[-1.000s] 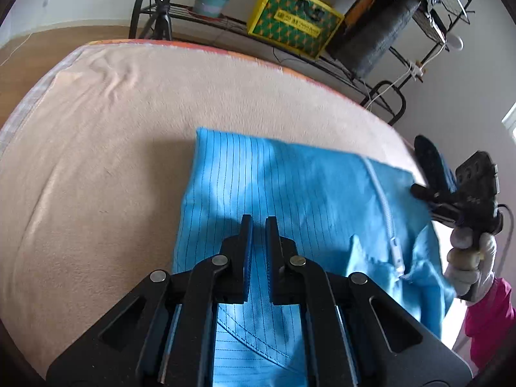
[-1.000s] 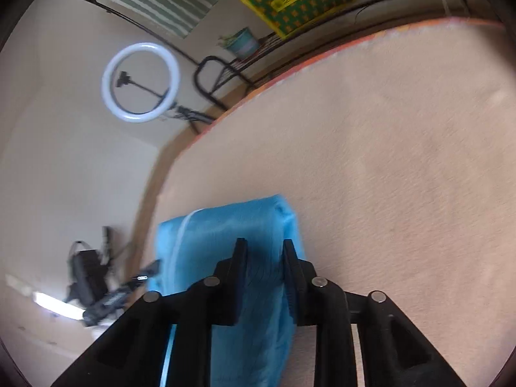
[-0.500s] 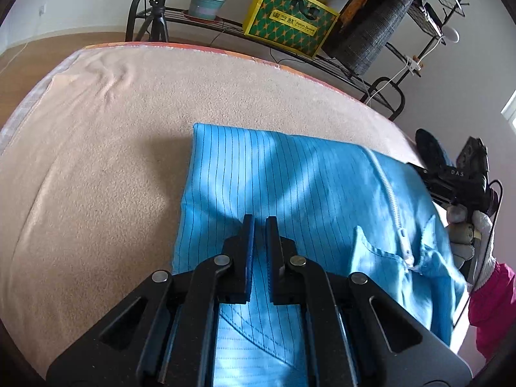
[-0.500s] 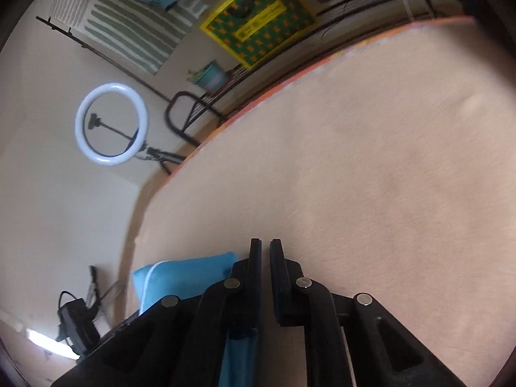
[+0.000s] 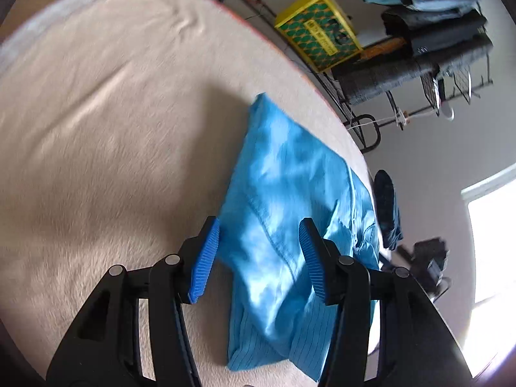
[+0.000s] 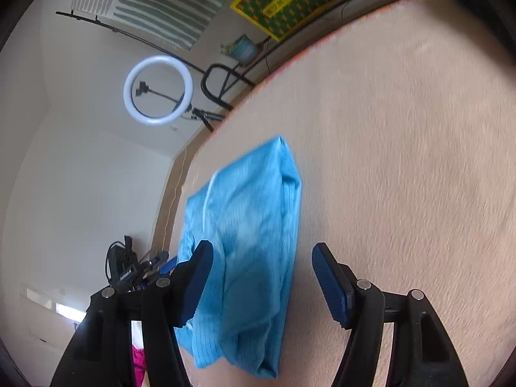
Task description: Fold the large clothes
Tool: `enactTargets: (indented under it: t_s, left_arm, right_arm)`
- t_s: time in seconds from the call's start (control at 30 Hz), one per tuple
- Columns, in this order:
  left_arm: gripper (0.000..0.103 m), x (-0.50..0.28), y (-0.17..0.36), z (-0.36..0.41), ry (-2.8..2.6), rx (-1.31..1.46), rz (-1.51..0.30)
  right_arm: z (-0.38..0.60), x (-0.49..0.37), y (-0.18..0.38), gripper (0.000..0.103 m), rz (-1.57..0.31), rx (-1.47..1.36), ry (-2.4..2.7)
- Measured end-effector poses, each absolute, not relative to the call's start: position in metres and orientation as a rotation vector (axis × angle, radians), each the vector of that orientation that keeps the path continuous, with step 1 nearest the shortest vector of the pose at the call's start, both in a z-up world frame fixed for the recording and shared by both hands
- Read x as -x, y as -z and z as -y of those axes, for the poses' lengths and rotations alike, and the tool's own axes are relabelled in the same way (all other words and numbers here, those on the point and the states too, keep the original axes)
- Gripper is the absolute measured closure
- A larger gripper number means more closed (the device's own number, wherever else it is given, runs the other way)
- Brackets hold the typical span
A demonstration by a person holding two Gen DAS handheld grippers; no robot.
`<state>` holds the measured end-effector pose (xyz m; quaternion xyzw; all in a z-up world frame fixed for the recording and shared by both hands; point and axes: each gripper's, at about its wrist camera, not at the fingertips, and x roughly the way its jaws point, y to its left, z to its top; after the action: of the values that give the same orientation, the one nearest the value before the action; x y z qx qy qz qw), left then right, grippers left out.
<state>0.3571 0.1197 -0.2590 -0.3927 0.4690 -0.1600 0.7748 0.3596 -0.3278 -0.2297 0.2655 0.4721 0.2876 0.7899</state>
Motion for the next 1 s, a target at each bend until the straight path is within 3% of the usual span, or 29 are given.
enactTargets:
  t_s: [0.7,0.9,1.0]
  left_arm:
    - [0.051,-0.360,0.293,-0.128,0.470,1.055,-1.071]
    - [0.052,-0.376,0.290,-0.114,0.481,1.034,-1.067]
    - [0.064,-0.379,0.288,-0.106,0.460,0.984,-1.084]
  right_arm:
    - [0.332,-0.344,0.274,0.030,-1.089,-0.728,-0.738]
    - [0.316,-0.347,0.278,0.037,-1.089,-0.752,-0.762]
    - [0.304,-0.351,0.281,0.049,-1.097,-0.748,-0.755]
